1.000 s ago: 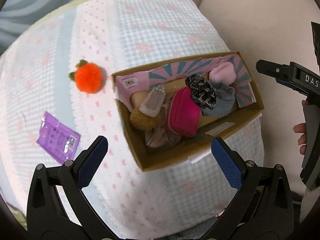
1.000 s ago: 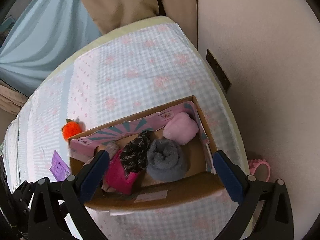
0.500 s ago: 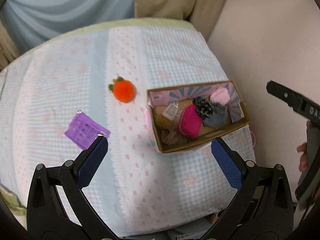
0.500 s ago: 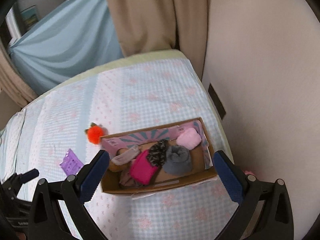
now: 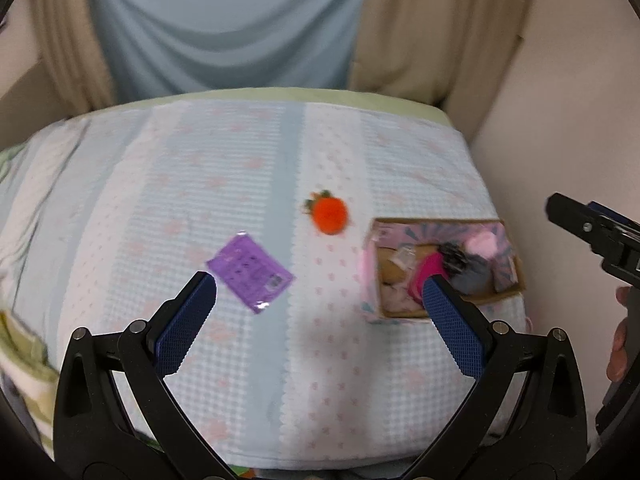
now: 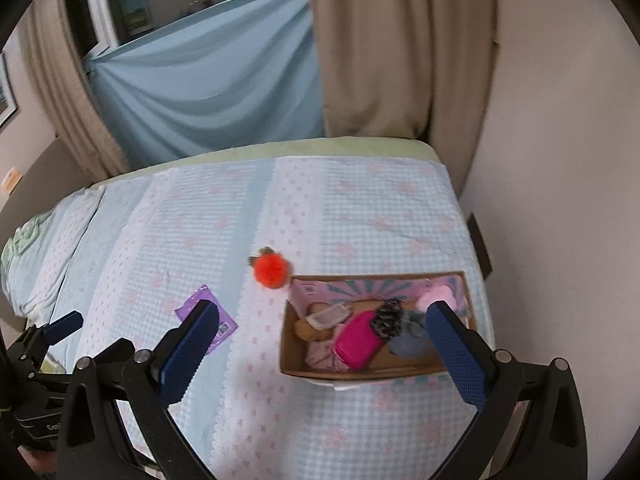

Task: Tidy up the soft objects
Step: 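Move both tools toward the purple packet and orange pom-pom, then grasp the purple packet with the left tool while the right tool grasps the orange pom-pom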

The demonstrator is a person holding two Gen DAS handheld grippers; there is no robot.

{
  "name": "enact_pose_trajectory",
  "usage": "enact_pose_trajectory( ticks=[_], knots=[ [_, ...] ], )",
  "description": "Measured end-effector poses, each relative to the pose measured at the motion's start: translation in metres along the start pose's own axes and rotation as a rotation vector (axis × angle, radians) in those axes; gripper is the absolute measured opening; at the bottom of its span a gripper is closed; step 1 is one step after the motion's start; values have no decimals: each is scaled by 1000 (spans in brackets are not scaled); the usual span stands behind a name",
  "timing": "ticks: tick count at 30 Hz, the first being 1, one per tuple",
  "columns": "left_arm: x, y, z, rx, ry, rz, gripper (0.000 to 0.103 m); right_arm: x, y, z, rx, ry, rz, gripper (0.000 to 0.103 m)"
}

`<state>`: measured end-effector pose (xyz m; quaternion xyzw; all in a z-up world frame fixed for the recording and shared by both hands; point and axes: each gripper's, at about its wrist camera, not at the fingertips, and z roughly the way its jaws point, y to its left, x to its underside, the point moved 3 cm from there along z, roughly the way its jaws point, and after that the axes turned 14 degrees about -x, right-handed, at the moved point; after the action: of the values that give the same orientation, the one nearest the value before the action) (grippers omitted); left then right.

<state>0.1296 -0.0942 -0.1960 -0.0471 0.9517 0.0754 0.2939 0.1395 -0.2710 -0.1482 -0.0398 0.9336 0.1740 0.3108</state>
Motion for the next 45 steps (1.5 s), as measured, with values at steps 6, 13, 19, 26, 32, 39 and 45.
enact_pose_trajectory(
  ticks=[6,13,19,26,32,39,45],
  knots=[
    [6,36,26,-98,42,-128,103,-8,17,40,-66,30,-76,103],
    [19,60,82,-93,152,-273,103,-14,27,103,-94,109,-124,103],
    [30,68,152,-101,256,-398,103,-22,34,166,-115,203,-172,103],
    [42,72,241,-125,379,-511,103,-25,30,248,-99,333,-220,103],
    [45,65,312,-167,444,-526,103,-22,18,324,-79,446,-273,103],
    [62,60,379,-208,536,-561,103,-6,17,400,-83,577,-334,103],
    [77,55,414,-229,600,-605,103,1,20,439,-86,639,-387,103]
  ],
)
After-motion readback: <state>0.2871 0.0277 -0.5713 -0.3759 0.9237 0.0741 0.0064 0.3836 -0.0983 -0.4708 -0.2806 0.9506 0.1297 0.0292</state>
